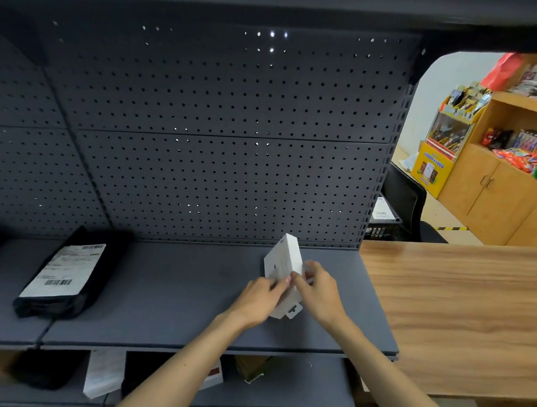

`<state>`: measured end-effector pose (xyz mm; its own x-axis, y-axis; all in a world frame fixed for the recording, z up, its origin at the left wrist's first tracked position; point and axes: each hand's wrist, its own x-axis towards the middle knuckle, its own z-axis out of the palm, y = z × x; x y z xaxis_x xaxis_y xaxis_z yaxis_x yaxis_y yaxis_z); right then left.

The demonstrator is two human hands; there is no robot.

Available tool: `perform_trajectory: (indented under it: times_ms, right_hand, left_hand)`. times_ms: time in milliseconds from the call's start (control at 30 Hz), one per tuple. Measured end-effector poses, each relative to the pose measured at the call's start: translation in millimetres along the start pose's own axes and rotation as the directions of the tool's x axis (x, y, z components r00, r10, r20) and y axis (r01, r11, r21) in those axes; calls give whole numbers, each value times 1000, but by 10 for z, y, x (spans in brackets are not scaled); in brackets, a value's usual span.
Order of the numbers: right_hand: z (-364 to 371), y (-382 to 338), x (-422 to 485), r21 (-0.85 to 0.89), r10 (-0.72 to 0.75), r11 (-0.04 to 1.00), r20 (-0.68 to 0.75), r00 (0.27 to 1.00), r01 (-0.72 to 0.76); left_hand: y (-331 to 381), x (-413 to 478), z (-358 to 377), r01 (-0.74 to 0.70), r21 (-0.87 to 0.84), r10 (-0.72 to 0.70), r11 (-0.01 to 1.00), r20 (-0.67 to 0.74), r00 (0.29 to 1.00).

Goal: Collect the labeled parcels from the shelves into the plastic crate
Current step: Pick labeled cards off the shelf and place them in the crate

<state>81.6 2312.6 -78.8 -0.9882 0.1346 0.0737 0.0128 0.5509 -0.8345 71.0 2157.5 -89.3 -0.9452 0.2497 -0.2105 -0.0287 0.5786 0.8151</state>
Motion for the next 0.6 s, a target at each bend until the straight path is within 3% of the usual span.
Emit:
perform_trajectory:
  times_ms: [433, 600]
  right_hand:
    - [250, -141, -26, 20, -72, 997, 154, 986, 69]
    - [281, -182, 6, 23, -50, 999, 209, 977, 46]
  left_hand:
    - [-33, -117, -202, -94, -88, 83, 992, -119, 989]
    - [-113, -95, -323, -84, -36, 78, 996, -144, 987]
